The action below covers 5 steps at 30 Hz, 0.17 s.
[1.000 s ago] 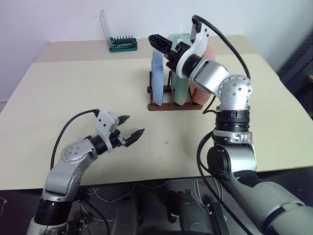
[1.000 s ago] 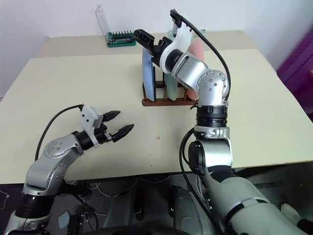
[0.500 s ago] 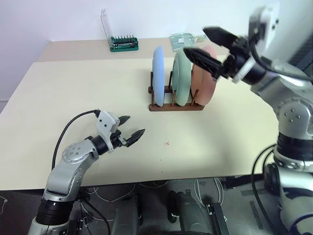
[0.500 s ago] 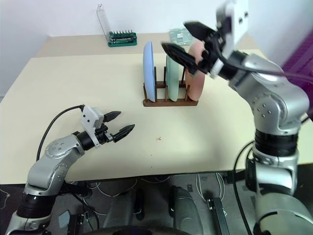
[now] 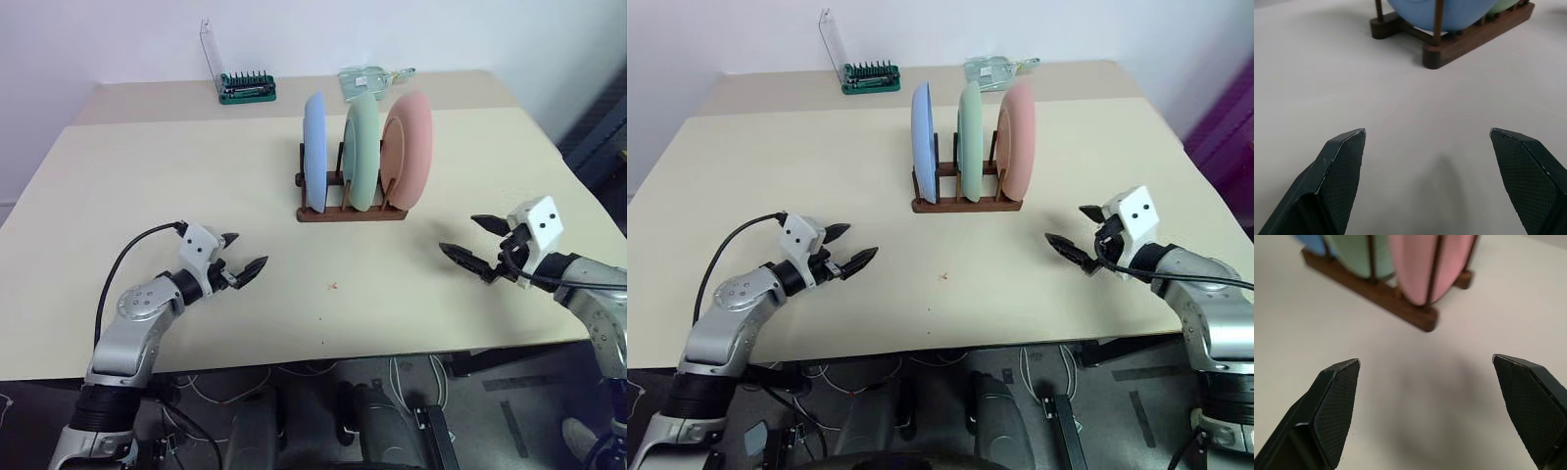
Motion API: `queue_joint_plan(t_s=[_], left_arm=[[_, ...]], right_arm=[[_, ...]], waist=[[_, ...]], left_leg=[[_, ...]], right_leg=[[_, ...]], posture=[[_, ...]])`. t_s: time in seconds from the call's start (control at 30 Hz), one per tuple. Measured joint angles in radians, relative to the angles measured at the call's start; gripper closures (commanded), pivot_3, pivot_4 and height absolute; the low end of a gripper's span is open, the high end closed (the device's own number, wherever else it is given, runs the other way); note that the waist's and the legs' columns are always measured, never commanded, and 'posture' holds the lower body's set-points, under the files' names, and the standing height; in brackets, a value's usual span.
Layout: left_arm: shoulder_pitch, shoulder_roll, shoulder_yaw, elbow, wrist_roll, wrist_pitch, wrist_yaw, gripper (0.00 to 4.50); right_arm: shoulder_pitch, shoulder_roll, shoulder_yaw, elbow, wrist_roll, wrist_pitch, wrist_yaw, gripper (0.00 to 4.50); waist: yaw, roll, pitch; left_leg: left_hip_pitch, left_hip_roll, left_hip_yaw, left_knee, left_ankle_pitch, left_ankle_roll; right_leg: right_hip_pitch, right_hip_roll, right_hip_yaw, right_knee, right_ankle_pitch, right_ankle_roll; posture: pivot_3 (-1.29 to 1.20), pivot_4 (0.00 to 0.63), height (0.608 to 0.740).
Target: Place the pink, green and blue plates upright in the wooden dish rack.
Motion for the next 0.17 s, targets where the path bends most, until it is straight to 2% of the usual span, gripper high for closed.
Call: queue_joint_plan(t_s=[0.17], left_arm=[[0.027, -0.008, 0.006, 0.000, 0.016, -0.012, 0.013, 0.31]], right_arm=[[-0.031, 0.031, 0.043, 0.055, -0.046, -0.042, 0.006, 0.06]], waist=[[0.002, 0.000, 0.000]], left_leg=[[0.000, 0.000, 0.000, 0.001, 0.000, 0.000]], right_leg=[[0.001, -0.001, 0.000, 0.000, 0.000, 0.000]], posture=[[0.00, 0.150, 0.730]])
